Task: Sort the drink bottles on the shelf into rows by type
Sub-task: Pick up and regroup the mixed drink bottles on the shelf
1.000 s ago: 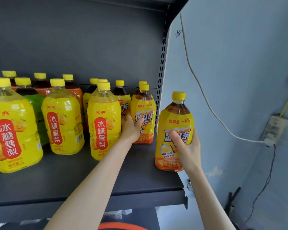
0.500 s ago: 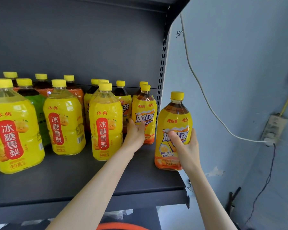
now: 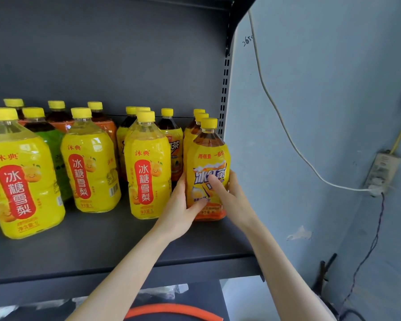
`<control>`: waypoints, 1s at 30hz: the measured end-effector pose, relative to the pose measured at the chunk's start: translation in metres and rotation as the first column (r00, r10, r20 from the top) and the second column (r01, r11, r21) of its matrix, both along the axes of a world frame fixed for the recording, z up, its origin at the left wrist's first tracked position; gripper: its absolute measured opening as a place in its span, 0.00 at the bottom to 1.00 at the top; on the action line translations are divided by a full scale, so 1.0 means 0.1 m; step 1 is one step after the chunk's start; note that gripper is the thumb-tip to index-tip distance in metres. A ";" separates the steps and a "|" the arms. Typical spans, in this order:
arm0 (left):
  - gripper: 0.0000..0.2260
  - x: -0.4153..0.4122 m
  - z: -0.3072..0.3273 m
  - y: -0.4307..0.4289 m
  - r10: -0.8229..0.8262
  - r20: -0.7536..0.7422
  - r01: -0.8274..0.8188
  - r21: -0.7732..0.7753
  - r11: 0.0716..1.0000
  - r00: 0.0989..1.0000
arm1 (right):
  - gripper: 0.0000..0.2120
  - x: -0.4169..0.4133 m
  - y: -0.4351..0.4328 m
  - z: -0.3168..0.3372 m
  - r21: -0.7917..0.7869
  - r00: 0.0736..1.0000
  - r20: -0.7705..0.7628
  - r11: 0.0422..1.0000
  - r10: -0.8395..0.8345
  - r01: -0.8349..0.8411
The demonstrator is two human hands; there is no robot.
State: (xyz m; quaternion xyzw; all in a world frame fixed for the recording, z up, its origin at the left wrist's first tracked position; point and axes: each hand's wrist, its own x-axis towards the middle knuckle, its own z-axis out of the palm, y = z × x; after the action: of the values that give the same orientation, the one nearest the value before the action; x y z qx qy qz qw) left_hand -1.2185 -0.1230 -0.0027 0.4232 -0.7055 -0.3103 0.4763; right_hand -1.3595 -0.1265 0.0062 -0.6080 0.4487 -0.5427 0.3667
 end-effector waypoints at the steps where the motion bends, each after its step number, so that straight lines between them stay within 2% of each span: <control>1: 0.32 0.00 0.01 -0.02 -0.004 -0.002 0.004 0.010 1.000 1.000 | 0.16 0.01 -0.01 0.02 0.002 1.000 -0.004 1.000 0.024 -0.024; 7: 0.34 0.02 0.03 -0.20 -0.087 -0.137 0.112 0.188 0.976 0.987 | 0.15 0.03 -0.13 0.09 0.018 0.996 -0.004 0.996 0.092 -0.092; 12: 0.34 0.03 0.05 -0.23 -0.138 -0.216 0.191 0.245 0.951 0.966 | 0.14 0.03 -0.13 0.09 0.021 0.994 0.020 0.994 0.110 -0.111; 18: 0.34 0.06 0.05 -0.25 -0.173 -0.211 0.228 0.272 0.935 0.962 | 0.20 -0.05 -0.11 0.17 0.070 0.990 0.056 0.989 0.129 -0.133; 30: 0.34 0.06 0.03 -0.26 -0.168 -0.179 0.212 0.269 0.939 0.969 | 0.20 -0.11 -0.12 0.21 0.026 0.979 0.070 0.981 0.192 -0.195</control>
State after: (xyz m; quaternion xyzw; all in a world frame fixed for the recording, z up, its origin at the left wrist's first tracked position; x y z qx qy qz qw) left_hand -1.2121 -0.1494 0.0006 0.3922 -0.6520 -0.4853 0.4308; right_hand -1.3701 -0.1385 0.0272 -0.6241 0.3836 -0.5172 0.4425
